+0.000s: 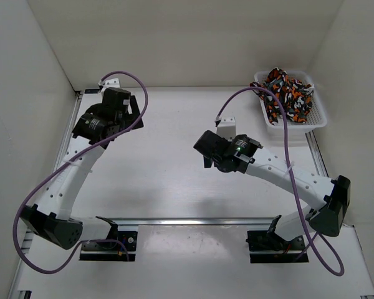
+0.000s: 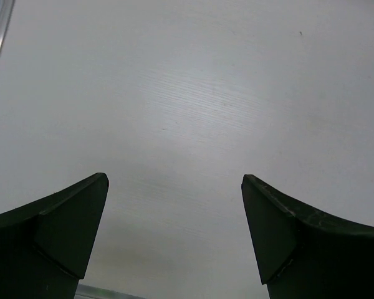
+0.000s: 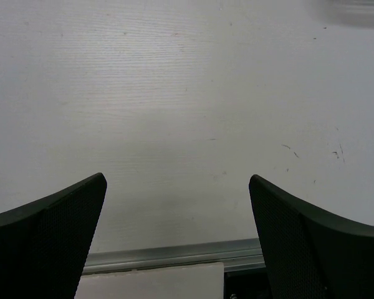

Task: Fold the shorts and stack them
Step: Grab the shorts from the pile

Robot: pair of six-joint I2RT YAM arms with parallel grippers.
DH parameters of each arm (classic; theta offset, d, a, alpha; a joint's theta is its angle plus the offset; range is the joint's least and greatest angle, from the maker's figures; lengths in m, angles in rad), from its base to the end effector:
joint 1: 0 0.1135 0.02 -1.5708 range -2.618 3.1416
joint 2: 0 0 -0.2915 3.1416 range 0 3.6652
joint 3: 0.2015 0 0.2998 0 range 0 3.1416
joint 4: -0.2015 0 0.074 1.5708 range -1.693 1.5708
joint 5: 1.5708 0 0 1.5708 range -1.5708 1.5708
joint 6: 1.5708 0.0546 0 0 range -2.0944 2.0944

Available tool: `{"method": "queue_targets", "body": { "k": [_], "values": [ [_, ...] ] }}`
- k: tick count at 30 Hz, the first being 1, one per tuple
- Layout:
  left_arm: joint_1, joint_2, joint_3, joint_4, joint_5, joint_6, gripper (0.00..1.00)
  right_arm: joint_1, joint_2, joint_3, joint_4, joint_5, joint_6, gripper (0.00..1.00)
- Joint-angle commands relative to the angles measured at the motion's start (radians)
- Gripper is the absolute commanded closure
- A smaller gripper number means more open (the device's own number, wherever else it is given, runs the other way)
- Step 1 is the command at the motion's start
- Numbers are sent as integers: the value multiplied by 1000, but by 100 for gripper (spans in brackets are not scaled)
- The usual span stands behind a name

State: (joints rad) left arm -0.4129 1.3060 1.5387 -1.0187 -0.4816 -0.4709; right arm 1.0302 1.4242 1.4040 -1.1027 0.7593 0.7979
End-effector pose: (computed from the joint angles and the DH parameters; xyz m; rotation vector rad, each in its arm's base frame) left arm 0.2869 -0.0981 0.4344 -0.2924 2.2314 0.1007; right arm 0.1977 0.2563 0.3535 -0.0584 2.2868 -0.1440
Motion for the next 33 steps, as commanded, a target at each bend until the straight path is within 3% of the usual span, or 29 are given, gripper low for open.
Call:
{"method": "queue_targets", "body": {
  "k": [1, 4, 8, 13, 14, 16, 17, 20, 23, 27, 30, 33],
  "values": [
    [2, -1, 12, 44, 155, 98, 0, 10, -10, 13, 17, 54, -11, 0],
    [2, -1, 40, 45, 241, 107, 0, 10, -30, 3, 32, 63, -48, 0],
    [-7, -1, 51, 57, 241, 117, 0, -54, -100, -33, 151, 8, -144, 0],
    [-7, -1, 51, 57, 280, 117, 0, -364, -159, -33, 279, -187, -307, 0],
    [-7, -1, 51, 57, 291, 117, 0, -494, -159, -7, 294, -237, -353, 0],
    [-7, -1, 51, 57, 304, 107, 0, -632, -131, 29, 340, -345, -385, 2],
    [-7, 16, 63, 43, 304, 107, 0, -760, -87, 76, 349, -388, -397, 3],
    [-16, 58, 89, 29, 313, 107, 0, -959, 60, 206, 360, -595, -388, 3],
    [-17, 84, 98, 20, 293, 92, 0, -1068, 247, 338, 360, -681, -375, 1],
    [-17, 95, 109, 20, 238, 58, 0, -1154, 514, 605, 348, -762, -335, 0],
    [-17, 85, 118, 9, 154, -3, 0, -1190, 752, 964, 319, -821, -292, 0],
    [-7, 85, 127, 20, 153, -12, 0, -1213, 977, 1207, 310, -877, -223, 0]
  ]
}}
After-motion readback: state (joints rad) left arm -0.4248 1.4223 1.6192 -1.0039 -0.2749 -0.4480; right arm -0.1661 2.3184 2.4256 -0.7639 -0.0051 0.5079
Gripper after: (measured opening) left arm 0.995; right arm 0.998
